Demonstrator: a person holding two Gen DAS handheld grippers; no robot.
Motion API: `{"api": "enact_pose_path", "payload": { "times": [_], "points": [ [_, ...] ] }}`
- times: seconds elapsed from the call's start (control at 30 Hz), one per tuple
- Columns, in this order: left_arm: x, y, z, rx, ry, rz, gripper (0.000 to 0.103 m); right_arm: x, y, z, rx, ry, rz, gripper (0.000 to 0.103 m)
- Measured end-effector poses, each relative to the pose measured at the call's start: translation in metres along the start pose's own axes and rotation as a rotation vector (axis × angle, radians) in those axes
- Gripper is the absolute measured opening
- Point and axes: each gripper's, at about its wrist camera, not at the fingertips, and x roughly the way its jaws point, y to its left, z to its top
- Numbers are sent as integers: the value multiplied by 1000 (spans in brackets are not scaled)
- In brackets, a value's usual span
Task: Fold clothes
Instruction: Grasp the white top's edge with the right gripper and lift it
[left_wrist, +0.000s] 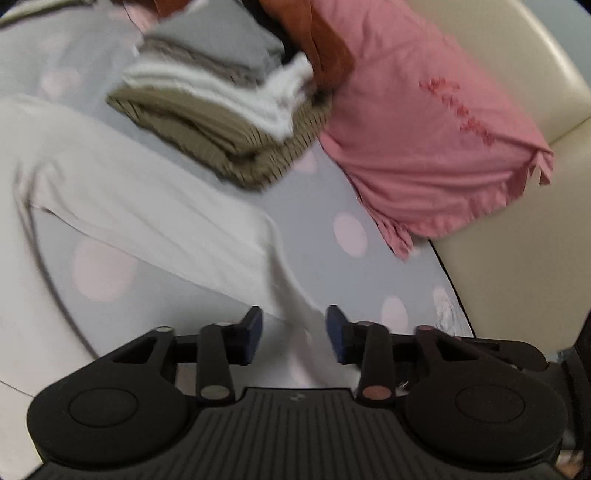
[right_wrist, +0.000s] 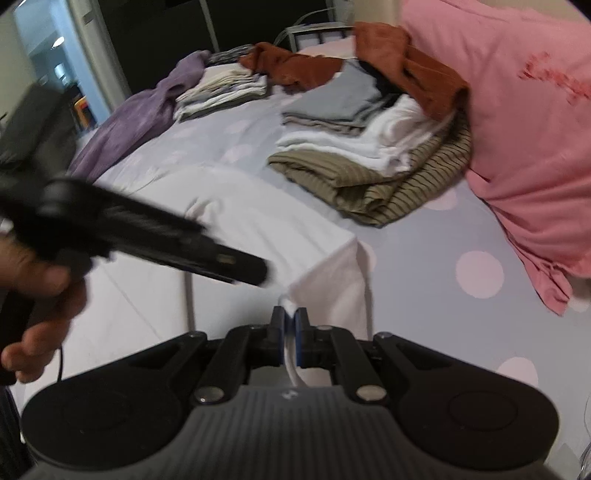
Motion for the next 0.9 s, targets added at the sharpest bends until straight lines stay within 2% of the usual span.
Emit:
{"api": "enact_pose_path", "payload": {
  "times": [0.13,0.17,0.23,0.27,0.3,0.47,0.53,0.57,0.6,0.63,0.9],
  "points": [
    [9,0,2,-20,39,-3,43,-3,12,-3,-35,-4,12,6],
    [11,0,2,-25,49,-4,40,-4,13,-3,-39,-6,13,6],
    [15,0,3,-34,68,-5,24,-6,15,-3,-47,-11,15,6],
    [17,0,3,-39,78,-6,6,-7,16,-3,-49,-14,16,6],
    [16,-1,3,-45,75,-8,1,-7,16,-2,-51,-16,17,6],
    [6,4,3,-92,57,-19,0,-8,22,-4,-83,-31,-6,7],
    [2,8,4,-108,48,-27,0,-7,25,-5,-101,-30,-17,13],
    [-1,9,5,-114,43,-31,0,-7,27,-6,-110,-29,-23,17],
    [-4,10,7,-120,37,-34,0,-6,28,-7,-119,-29,-29,29],
    [-6,11,8,-125,32,-38,0,-6,30,-8,-128,-28,-34,36],
    [-24,9,7,-136,5,-57,0,8,54,-14,-149,2,6,38]
  ]
}}
